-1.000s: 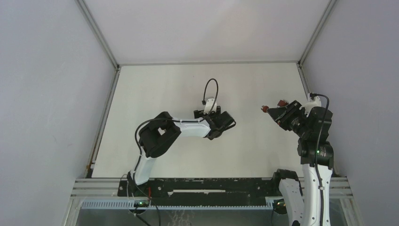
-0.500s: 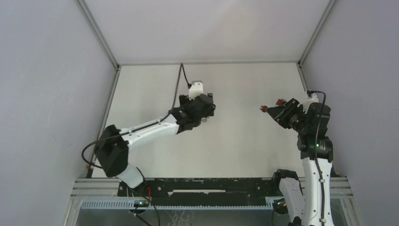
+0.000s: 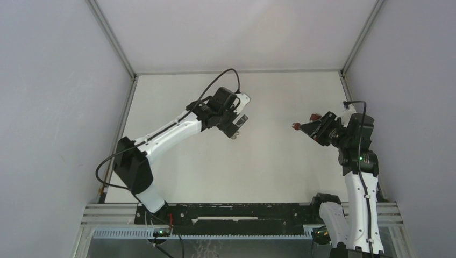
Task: Install the water faucets
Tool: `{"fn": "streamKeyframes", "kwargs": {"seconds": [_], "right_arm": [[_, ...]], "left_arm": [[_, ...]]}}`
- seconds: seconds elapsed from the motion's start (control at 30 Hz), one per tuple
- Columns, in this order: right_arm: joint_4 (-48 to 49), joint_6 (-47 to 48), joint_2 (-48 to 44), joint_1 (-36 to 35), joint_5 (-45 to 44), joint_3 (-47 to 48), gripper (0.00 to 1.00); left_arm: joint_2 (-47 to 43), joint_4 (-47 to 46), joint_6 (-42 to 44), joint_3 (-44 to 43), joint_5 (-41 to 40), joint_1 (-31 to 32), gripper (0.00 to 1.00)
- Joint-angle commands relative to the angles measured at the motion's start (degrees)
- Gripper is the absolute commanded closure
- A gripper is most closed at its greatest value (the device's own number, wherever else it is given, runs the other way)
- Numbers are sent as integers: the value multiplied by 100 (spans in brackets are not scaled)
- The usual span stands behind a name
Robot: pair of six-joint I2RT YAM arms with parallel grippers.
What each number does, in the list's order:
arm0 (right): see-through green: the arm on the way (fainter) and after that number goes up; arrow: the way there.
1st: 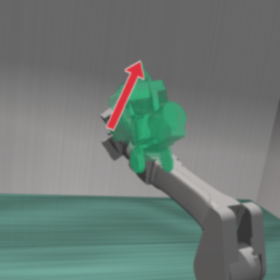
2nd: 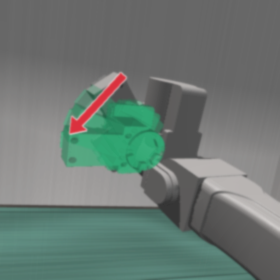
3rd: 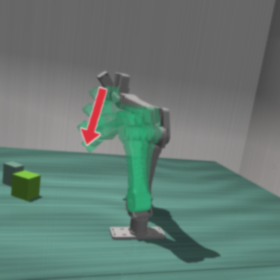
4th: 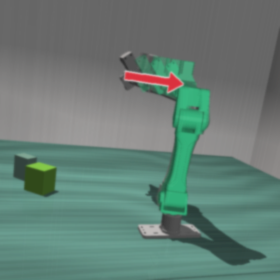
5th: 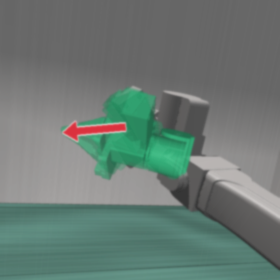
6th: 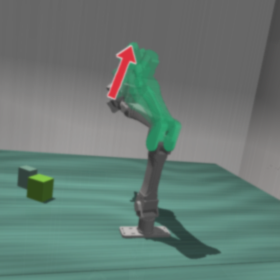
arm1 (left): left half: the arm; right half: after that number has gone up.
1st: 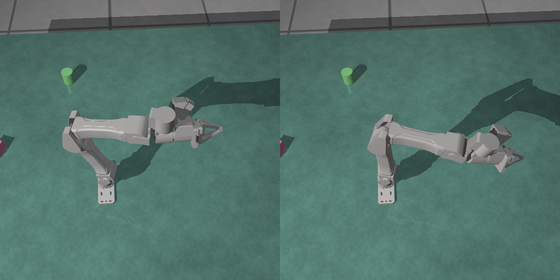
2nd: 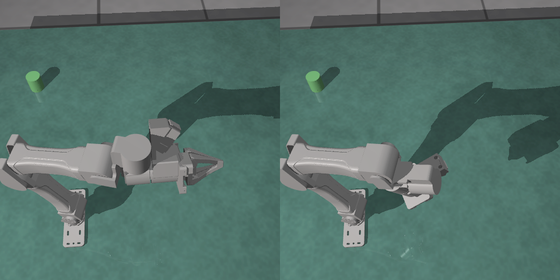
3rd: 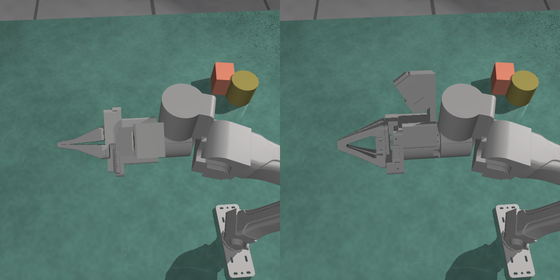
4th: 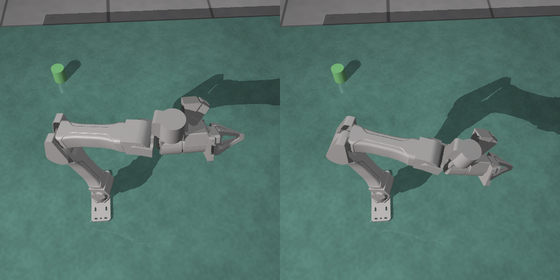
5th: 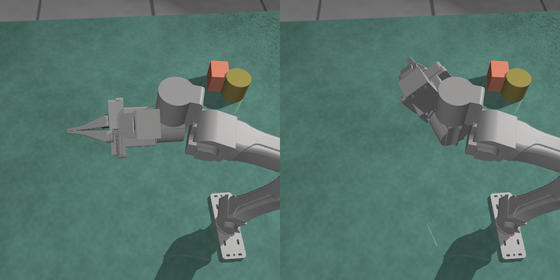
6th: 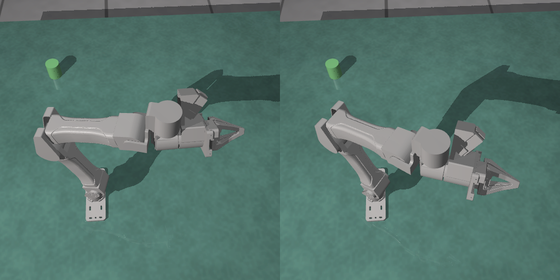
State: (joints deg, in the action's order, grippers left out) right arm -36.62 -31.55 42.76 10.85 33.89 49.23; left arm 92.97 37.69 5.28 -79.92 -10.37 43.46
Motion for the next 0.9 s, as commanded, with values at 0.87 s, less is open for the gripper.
{"fn": "streamKeyframes", "kwargs": {"seconds": [0.87], "right_arm": [[349, -50, -260, -31, 364, -96, 100]], "left_arm": [[3044, 1166, 1748, -2356, 760, -115, 25]]}}
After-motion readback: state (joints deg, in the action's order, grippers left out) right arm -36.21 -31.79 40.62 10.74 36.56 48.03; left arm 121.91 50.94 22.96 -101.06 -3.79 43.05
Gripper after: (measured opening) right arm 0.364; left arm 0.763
